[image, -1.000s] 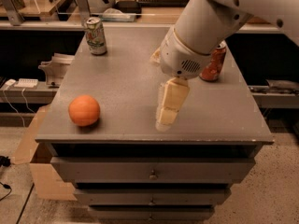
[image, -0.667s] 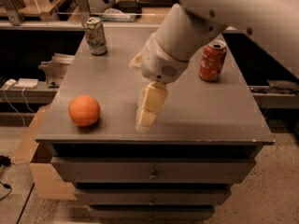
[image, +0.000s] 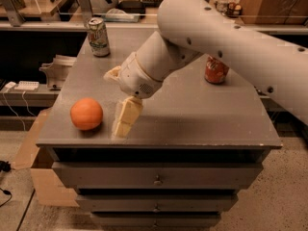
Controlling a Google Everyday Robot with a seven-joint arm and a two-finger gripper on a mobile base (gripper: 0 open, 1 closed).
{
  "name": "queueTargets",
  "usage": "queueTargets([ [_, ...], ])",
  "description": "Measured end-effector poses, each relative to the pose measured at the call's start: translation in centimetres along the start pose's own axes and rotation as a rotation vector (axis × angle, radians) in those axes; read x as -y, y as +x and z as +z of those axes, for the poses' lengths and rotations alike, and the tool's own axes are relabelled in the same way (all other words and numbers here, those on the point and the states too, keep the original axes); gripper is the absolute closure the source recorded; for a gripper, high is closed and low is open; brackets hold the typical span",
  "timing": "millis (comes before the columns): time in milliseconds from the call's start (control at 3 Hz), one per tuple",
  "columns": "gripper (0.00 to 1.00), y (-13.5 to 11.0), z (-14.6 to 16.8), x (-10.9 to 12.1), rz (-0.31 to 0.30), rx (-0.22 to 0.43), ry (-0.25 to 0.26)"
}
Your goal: Pick orange
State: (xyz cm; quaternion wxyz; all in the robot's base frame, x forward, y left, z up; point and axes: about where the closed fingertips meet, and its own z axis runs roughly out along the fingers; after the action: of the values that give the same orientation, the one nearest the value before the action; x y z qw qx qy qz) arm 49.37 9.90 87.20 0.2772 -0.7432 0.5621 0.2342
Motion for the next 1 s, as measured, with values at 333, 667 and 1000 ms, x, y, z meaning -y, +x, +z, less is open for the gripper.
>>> queueTargets([
  [333,0.0,-1.4,2.2,0.7,-0.042,0.045,-0.028],
  [667,0.0,-2.4,4.2,0.9,-0.07,0.079,-0.071],
  [1000,0.0,-3.0,5.3,1.2,-0.091,0.094,-0.101],
])
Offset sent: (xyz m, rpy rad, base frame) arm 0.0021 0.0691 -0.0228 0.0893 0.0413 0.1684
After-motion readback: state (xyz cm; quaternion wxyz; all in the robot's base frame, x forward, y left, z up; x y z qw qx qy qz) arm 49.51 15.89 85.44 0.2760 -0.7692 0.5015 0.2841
